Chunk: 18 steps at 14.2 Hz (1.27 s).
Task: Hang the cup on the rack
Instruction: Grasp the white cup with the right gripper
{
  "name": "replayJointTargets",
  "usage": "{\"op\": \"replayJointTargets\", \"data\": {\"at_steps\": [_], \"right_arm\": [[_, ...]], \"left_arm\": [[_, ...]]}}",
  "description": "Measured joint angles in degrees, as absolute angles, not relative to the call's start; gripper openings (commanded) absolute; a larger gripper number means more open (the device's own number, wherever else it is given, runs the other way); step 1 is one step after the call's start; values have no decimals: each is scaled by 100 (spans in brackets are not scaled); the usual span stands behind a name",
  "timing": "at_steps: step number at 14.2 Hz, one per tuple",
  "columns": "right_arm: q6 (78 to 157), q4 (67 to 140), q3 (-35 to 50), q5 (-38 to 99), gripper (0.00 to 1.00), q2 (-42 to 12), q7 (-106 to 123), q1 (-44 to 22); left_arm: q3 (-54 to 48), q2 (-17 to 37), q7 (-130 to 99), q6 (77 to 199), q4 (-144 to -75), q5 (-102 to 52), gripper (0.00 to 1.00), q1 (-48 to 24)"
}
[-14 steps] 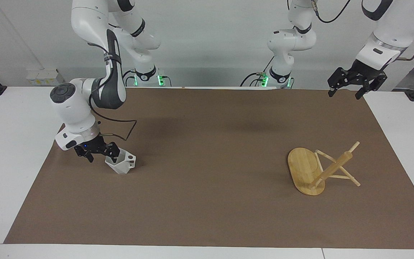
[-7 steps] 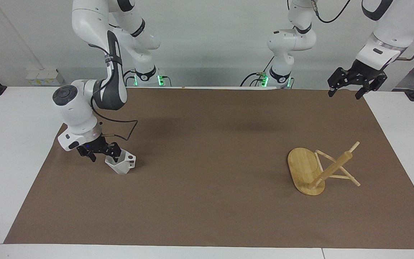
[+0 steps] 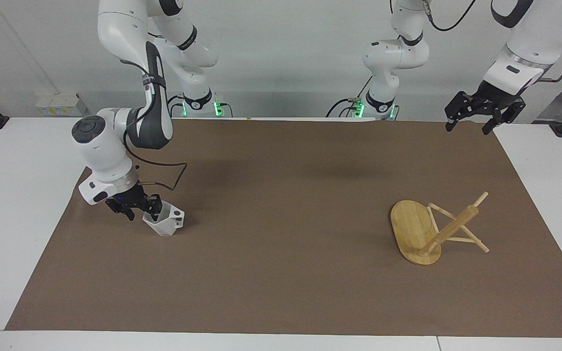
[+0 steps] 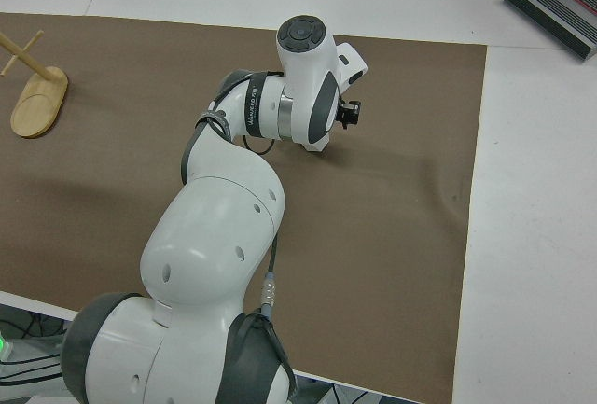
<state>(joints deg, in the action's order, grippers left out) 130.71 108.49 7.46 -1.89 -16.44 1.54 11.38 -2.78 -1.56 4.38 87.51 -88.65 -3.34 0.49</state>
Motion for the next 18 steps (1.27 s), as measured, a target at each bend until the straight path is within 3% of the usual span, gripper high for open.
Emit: {"op": "replayJointTargets", "data": {"at_steps": [7,11,15,18], "right_arm": [[13071,10852,750,-189,62,-1644,154,1136],[13071,10853,754,-189,38,-1644,154,1069],[13071,10855,753,-189,0,-1644,153,1021],[13069,10865,748,-188,0,-1644,151,1021]], "left_arm": [[-278,-156,438,8751,-8865,-334,100,49],[-278,-156,433,8740,-8869,-334,100,49],[-278,-156,426,8735,-8871,-334,100,49],[-278,-156,418,8736,-8871,-334,100,49]]}}
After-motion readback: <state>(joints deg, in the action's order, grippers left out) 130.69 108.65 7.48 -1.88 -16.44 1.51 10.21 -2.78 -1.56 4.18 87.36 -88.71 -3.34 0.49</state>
